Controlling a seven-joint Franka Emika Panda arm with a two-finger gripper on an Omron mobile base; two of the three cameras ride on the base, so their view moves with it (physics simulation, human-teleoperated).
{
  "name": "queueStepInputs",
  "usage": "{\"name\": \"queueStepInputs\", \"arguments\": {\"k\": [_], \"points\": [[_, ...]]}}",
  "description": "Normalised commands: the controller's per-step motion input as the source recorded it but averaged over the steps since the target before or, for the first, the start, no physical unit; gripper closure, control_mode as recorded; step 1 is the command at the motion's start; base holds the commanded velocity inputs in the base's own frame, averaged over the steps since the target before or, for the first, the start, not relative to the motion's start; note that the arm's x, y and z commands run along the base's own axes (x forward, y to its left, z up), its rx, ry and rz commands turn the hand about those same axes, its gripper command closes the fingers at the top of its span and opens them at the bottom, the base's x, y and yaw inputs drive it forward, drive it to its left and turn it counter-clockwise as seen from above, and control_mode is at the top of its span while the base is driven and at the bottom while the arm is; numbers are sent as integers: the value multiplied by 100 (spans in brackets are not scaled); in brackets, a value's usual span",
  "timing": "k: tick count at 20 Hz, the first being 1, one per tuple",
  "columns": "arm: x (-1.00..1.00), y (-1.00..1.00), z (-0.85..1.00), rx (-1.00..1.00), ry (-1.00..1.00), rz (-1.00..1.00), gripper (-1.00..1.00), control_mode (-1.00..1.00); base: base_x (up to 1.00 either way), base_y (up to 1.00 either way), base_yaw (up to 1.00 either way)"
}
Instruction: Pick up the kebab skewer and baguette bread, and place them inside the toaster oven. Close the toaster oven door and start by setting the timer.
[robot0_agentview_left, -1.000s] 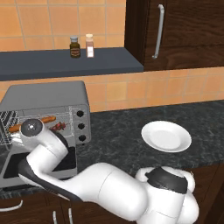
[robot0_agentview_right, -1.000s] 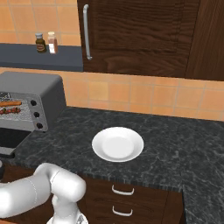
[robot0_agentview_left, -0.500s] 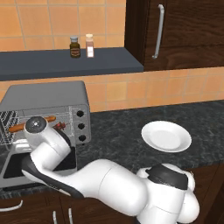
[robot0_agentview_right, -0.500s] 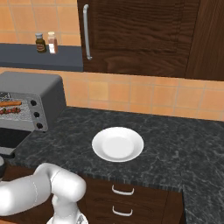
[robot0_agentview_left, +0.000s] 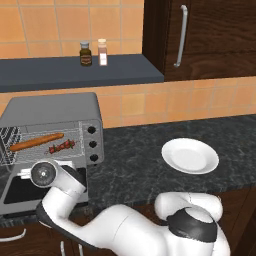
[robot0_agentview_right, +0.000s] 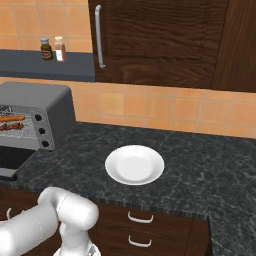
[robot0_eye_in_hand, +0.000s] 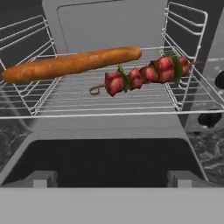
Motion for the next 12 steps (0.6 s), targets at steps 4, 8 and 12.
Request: {"name": "queueStepInputs", "arguments": {"k": [4, 8, 12], "points": [[0, 3, 12, 0, -22, 0, -100, -100, 0, 0, 0], [0, 4, 37, 0, -22, 0, -100, -100, 0, 0, 0], [0, 0, 22, 0, -5, 0, -100, -100, 0, 0, 0]]}}
